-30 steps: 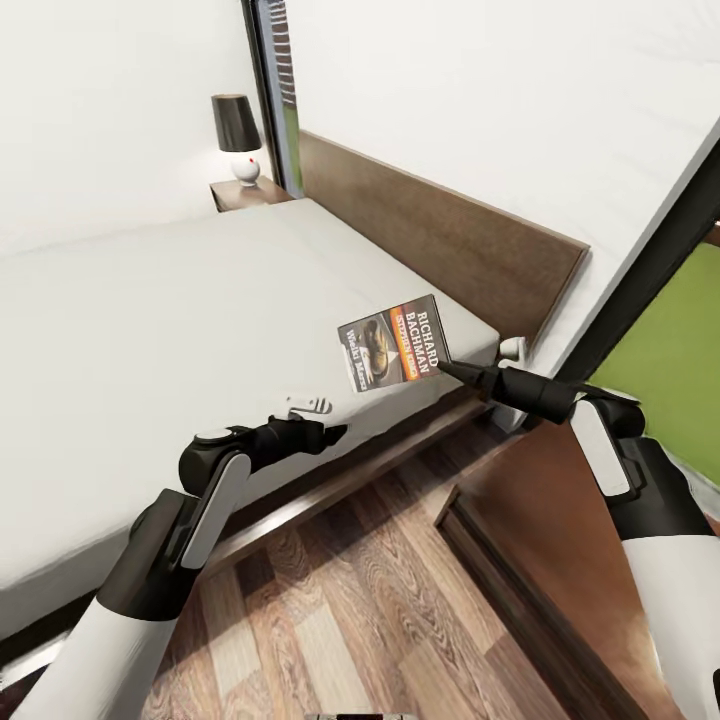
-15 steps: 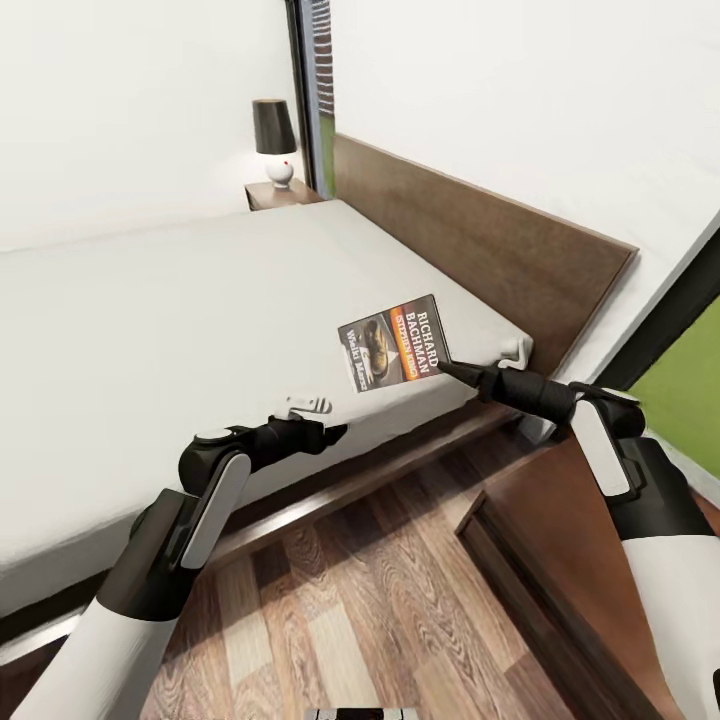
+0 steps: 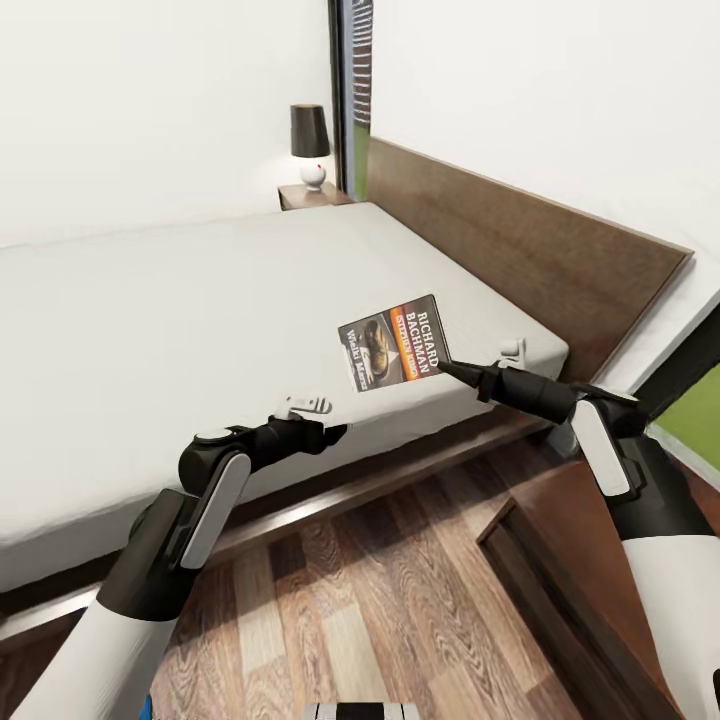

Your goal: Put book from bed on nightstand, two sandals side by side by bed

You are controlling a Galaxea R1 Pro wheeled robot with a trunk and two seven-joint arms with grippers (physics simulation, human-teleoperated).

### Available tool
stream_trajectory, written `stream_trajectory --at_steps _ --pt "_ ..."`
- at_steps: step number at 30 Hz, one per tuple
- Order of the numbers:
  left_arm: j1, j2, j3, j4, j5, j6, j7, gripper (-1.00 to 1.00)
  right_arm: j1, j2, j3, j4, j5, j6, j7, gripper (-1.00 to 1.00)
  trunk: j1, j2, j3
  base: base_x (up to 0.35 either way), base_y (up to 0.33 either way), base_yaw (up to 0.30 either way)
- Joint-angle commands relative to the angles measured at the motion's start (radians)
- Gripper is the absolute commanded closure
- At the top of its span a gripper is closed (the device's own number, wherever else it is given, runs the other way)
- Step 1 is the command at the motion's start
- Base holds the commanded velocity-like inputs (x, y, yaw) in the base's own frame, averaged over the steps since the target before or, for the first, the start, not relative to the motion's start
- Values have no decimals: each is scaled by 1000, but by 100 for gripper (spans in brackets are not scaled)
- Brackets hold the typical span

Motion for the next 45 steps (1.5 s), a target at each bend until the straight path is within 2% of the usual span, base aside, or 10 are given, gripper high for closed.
stream_trajectory --at_steps 1,20,34,45 --pt "-1 0 -1 0 -4 3 -3 -100 -1 -1 1 -1 -12 7 -2 100 4 -8 -3 0 0 183" --pt "-1 2 -1 0 -3 3 -4 -100 -1 -1 1 1 -13 7 -2 100 77 -141 -38 0 29 183" --pt "-1 2 -1 0 -2 3 -4 -100 -1 -1 1 1 -14 7 -2 100 130 -239 -63 -40 241 171" --pt "-1 2 -1 0 -1 3 -4 -100 -1 -1 1 1 -13 7 -2 100 135 -241 -92 -8 43 166"
